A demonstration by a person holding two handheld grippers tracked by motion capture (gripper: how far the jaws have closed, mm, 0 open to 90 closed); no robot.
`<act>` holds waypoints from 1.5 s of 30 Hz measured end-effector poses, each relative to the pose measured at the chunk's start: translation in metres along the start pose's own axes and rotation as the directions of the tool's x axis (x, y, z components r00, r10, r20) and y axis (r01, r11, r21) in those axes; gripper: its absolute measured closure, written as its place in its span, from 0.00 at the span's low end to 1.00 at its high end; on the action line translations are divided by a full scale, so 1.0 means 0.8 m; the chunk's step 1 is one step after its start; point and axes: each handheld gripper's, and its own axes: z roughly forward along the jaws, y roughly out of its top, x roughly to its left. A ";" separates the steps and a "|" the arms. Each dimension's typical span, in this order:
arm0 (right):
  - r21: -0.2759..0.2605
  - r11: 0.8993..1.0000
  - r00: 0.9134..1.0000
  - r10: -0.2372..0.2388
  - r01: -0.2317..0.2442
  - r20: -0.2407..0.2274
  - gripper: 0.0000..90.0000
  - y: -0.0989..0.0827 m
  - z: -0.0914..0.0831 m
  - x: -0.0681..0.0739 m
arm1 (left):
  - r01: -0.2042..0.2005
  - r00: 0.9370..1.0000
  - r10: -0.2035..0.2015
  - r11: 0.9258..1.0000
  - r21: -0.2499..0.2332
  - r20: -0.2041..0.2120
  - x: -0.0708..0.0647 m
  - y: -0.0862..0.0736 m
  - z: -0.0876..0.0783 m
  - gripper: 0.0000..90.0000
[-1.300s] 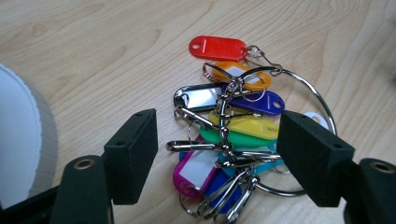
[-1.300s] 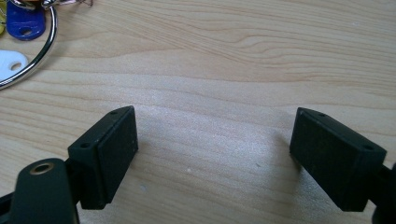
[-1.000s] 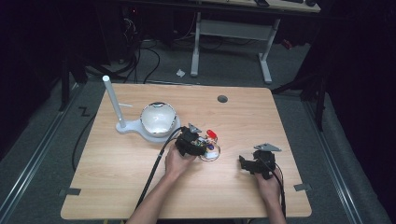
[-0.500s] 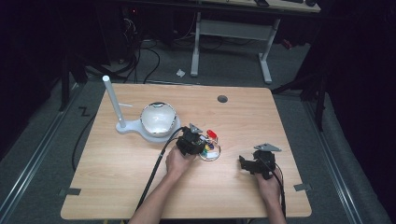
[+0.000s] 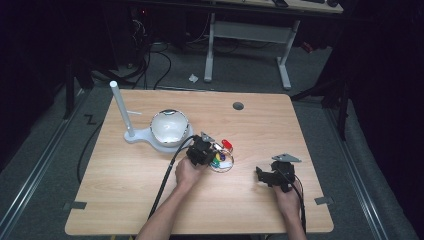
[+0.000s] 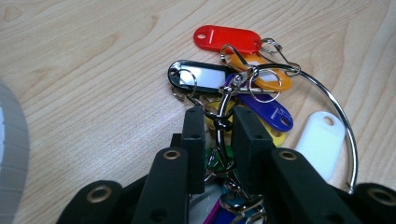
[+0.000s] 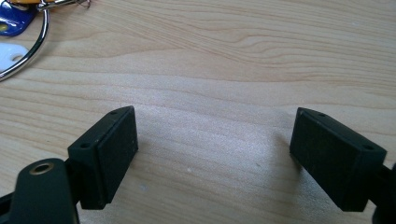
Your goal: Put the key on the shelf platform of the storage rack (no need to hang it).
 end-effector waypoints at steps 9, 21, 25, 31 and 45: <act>0.000 1.000 1.000 0.001 -0.001 0.001 0.17 0.000 0.000 0.000 | -0.028 0.999 0.029 0.997 -0.066 0.018 -0.004 0.006 -0.029 0.93; 0.001 1.000 1.000 0.002 -0.002 -0.001 0.17 0.000 0.000 0.000 | -0.036 0.998 0.044 0.987 -0.156 0.052 -0.007 0.013 -0.070 0.93; 0.000 1.000 1.000 0.001 -0.001 0.000 0.17 0.000 0.000 0.000 | -0.035 0.997 0.046 0.983 -0.181 0.056 -0.005 0.014 -0.083 0.93; 0.000 1.000 1.000 0.001 -0.001 0.000 0.17 0.000 0.000 0.000 | -0.026 0.998 0.038 0.978 -0.206 0.058 -0.001 0.014 -0.099 0.93; 0.001 1.000 1.000 0.001 -0.001 -0.001 0.17 0.000 0.000 0.000 | -0.021 0.997 0.040 0.966 -0.257 0.067 0.007 0.021 -0.145 0.94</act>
